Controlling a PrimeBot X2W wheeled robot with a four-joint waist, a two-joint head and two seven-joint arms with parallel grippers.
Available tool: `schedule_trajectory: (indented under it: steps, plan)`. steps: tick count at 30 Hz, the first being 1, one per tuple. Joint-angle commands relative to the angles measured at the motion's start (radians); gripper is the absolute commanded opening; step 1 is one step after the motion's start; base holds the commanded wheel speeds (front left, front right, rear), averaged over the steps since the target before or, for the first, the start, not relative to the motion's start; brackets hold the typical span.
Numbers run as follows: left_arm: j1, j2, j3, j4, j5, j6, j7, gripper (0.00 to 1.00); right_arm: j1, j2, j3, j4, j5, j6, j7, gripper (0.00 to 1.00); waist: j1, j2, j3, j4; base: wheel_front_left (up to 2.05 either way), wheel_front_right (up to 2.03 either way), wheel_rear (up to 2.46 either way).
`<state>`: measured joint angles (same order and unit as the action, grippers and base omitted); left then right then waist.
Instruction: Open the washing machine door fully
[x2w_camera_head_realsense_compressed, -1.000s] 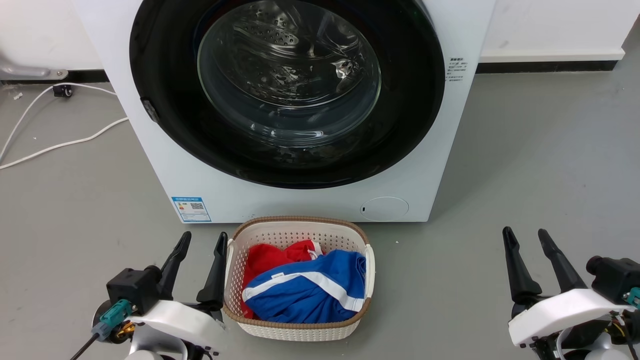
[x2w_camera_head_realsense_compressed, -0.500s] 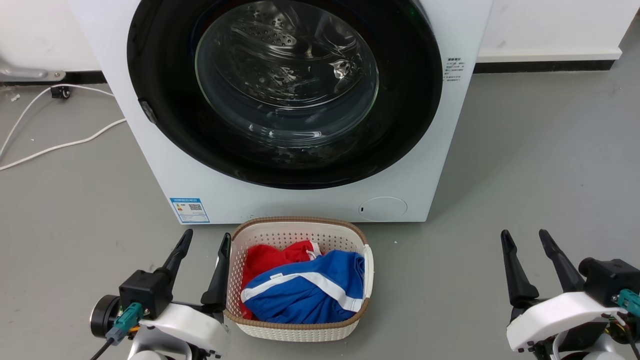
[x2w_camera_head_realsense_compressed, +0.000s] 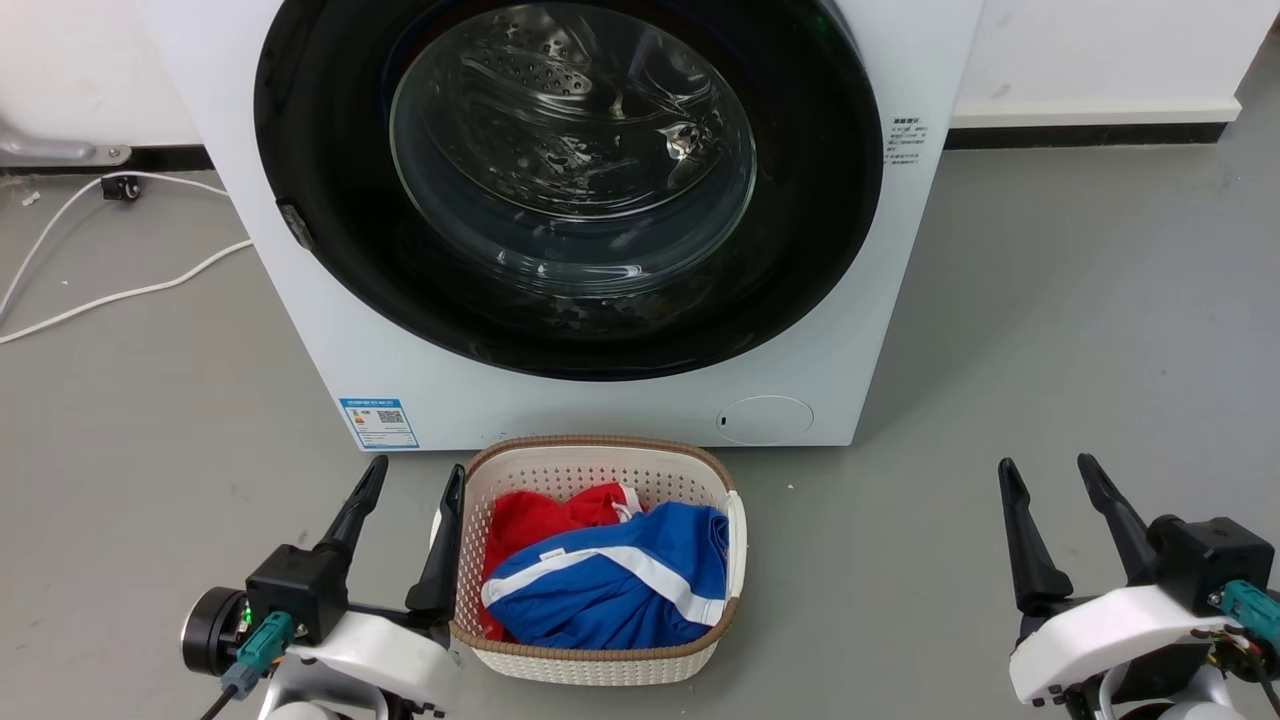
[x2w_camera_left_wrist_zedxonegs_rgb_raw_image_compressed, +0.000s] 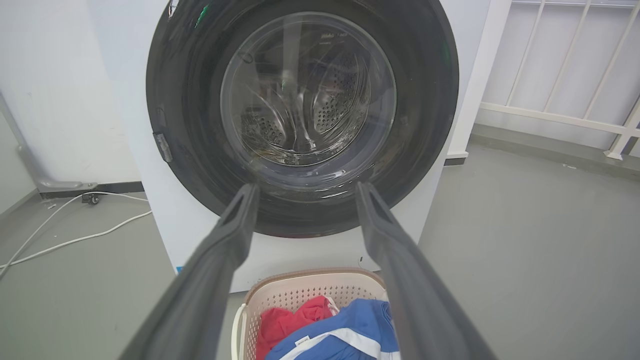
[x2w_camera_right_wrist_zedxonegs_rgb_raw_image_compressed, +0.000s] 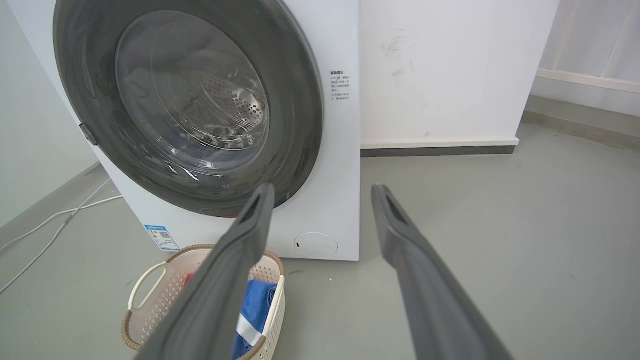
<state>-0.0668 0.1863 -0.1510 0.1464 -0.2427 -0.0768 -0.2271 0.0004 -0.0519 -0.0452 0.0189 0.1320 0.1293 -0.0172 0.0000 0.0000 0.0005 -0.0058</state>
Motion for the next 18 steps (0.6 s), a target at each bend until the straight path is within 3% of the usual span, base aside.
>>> schedule_trajectory:
  steps: [1,18]
  plan:
    - [-0.001,0.003,0.001,-0.002,0.014,-0.004,-0.009,1.0,0.008,0.002,0.0,-0.009,-0.019,0.002,-0.007,1.0,0.0,0.0,0.0,0.0,0.0,0.0,0.0]
    - [-0.003,-0.009,0.01,0.034,0.068,-0.018,-0.04,1.0,0.008,0.003,0.002,0.004,-0.089,0.001,-0.027,1.0,0.0,0.0,-0.005,0.001,0.0,0.0,0.0]
